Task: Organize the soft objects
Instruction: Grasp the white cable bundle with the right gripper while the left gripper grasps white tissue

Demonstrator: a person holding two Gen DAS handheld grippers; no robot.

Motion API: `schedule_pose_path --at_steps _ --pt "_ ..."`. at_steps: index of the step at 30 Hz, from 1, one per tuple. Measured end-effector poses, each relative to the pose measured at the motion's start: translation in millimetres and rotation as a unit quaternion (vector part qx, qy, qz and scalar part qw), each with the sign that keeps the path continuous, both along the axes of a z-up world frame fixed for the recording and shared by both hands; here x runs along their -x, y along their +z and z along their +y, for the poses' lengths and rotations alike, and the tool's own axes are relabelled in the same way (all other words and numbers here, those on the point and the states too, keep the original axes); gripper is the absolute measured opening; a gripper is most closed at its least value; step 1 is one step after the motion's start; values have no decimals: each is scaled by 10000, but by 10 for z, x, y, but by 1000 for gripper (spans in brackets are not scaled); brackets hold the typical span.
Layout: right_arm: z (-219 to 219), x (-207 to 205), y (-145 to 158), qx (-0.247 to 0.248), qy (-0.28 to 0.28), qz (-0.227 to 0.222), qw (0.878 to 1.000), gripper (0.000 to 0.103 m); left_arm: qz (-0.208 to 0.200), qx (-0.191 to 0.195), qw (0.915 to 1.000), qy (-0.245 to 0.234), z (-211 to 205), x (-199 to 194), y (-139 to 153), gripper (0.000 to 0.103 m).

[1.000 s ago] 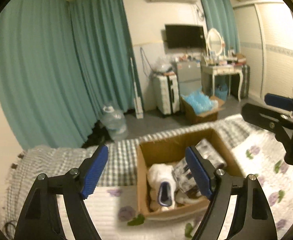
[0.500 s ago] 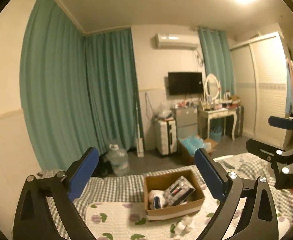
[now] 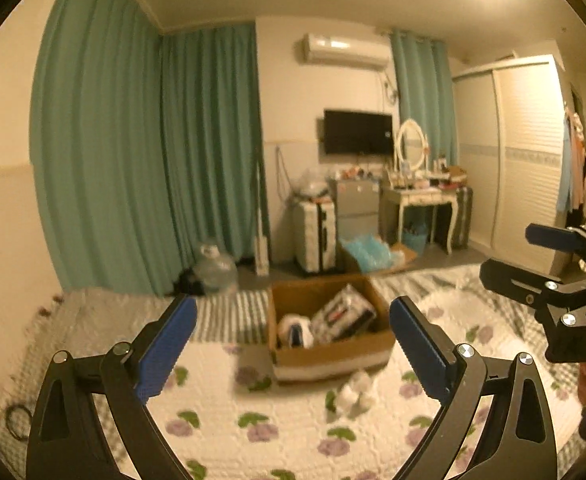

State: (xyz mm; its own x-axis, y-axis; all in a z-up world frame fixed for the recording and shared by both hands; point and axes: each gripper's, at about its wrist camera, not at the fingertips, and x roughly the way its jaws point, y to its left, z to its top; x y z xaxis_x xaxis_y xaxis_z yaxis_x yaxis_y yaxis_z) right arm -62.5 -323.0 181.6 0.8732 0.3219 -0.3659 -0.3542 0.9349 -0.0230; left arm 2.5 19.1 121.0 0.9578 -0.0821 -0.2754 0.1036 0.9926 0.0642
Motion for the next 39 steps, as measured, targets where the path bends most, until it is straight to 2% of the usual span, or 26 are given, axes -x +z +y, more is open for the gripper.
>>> schedule_pose_path --at_steps 6,10,15,20,21,22,23,26,28,30,37,39 --pt "188 -531 -734 245 71 443 9987 103 579 35 9981 230 94 -365 -636 99" --pt "269 -885 -1294 426 -20 691 9967 103 1107 229 9932 281 146 -700 -1139 99" --pt "368 -1240 -2062 592 201 1336 9891 102 1630 -1 9858 410 136 -1033 -1788 99" --pt "430 -1478 -2541 897 318 1927 9766 90 1997 -137 9787 465 143 -1198 -2217 99" --pt "432 -1534 -2625 910 343 2082 9732 83 2067 -106 9772 479 149 -1214 -2271 99" --pt "429 -1580 -2683 876 341 2204 9709 75 2116 -69 9761 484 158 -1227 -2311 99" --pt "416 -1619 -2738 840 327 2327 9684 72 2165 -49 9750 496 160 -1238 -2351 99" --pt "368 -1681 -2845 696 353 2556 9636 57 2229 -218 9732 523 110 -1212 -2454 99" --pt "356 -1670 -2857 593 431 2588 9631 38 2300 -306 9715 488 65 -1173 -2519 99" --pt "346 -1632 -2837 579 472 2523 9648 30 2324 -326 9711 428 29 -1107 -2549 99" --pt "36 -1410 -2592 274 304 2359 9709 29 2422 -305 9694 276 -85 -961 -2507 99" --pt "0 -1394 -2506 337 219 2276 9729 29 2412 -213 9701 154 -159 -952 -2445 99"
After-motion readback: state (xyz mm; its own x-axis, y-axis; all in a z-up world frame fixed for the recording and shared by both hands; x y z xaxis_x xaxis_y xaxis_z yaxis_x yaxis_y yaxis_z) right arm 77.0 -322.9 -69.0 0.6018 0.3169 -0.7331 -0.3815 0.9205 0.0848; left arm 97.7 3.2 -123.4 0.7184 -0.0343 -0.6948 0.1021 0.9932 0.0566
